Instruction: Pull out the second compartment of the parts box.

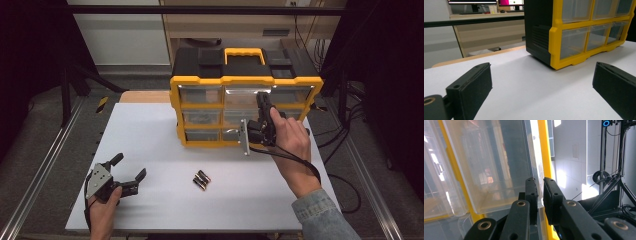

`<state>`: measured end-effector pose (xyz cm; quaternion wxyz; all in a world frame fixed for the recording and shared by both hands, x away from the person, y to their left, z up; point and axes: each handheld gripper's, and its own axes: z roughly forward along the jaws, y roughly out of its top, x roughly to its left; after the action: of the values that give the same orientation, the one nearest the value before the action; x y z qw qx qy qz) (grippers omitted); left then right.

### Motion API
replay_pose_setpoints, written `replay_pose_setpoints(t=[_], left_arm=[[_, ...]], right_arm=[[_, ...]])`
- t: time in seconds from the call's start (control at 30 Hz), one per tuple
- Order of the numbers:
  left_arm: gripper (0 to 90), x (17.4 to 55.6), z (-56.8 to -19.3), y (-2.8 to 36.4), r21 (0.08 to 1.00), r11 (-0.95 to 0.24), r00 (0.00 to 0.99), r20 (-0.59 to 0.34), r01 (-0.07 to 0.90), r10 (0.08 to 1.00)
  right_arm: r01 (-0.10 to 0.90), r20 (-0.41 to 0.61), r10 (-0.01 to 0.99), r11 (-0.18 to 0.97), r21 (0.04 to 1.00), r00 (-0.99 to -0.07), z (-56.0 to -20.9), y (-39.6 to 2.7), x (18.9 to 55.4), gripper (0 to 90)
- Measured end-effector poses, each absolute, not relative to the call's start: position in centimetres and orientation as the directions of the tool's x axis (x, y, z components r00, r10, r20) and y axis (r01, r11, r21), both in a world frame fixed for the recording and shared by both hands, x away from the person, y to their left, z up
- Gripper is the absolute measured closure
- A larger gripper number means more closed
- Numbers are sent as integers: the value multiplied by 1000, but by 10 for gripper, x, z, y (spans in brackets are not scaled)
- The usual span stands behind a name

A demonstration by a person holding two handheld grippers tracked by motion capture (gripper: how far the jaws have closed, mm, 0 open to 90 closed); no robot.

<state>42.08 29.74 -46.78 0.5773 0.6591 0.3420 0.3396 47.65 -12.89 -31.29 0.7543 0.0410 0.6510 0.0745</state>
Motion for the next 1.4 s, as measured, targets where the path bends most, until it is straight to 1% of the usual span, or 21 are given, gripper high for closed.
replay_pose_setpoints(t=[0.7, 1.4], left_arm=[[21, 420, -467, 297, 994, -96, 536, 52, 55, 843], [21, 420, -467, 297, 994, -98, 536, 54, 54, 842]], right_arm=[[-66, -978, 153, 987, 145, 145, -313, -130, 440, 821], [-66, -979, 156, 987, 149, 130, -313, -130, 426, 817]])
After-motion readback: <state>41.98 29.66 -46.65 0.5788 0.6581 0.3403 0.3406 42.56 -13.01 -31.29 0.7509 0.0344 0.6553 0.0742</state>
